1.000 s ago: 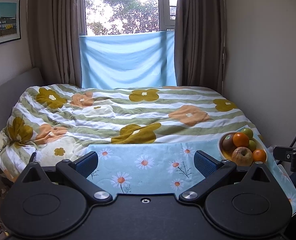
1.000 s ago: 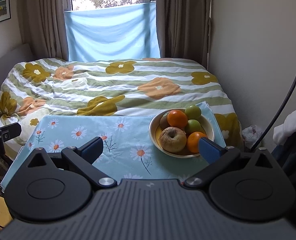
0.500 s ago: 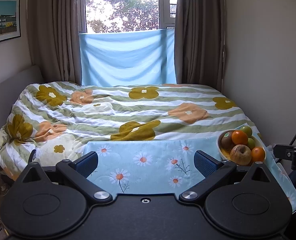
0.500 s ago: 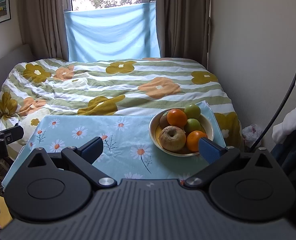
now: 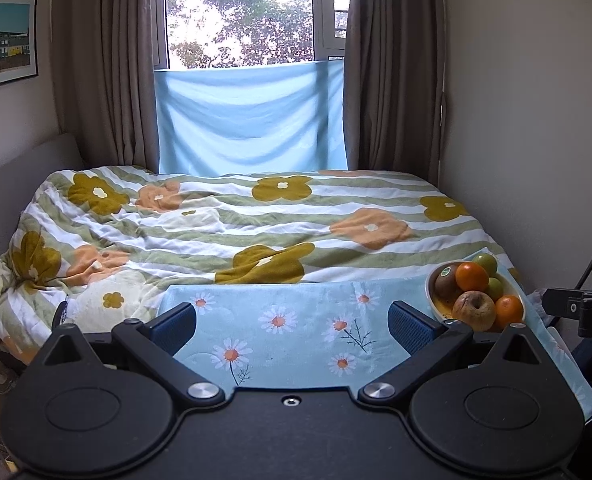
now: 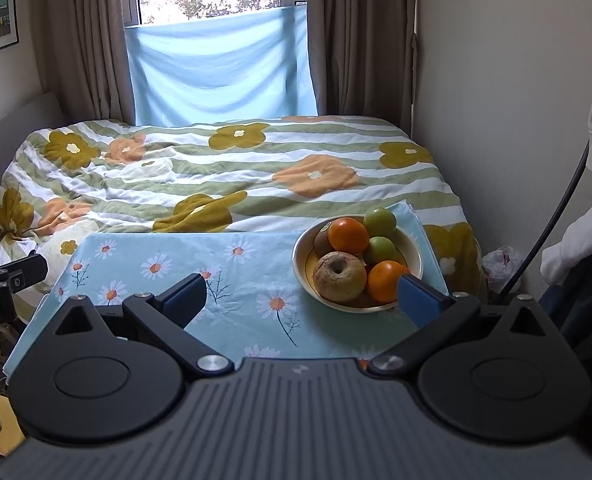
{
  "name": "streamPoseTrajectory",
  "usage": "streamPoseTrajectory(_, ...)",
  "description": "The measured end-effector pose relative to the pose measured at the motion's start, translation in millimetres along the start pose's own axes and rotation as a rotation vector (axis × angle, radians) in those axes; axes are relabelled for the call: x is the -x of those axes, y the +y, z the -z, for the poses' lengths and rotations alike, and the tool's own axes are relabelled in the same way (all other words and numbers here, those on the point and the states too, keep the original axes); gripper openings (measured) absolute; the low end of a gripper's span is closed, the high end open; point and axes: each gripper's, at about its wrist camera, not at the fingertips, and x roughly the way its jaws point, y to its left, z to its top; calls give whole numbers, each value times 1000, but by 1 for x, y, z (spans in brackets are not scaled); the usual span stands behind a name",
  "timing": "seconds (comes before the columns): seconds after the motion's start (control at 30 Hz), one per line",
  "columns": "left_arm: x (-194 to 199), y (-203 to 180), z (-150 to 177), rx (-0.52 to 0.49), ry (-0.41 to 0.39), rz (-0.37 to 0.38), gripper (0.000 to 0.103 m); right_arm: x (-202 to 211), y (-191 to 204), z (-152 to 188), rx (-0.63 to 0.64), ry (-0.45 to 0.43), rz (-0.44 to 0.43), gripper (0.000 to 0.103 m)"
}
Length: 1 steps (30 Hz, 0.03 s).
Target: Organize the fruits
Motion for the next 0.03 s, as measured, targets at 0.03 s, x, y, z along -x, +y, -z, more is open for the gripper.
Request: streamPoseTrajectory(0.03,0,0,0,3,1,3,103,1,-1,0,-2,-1,1,103)
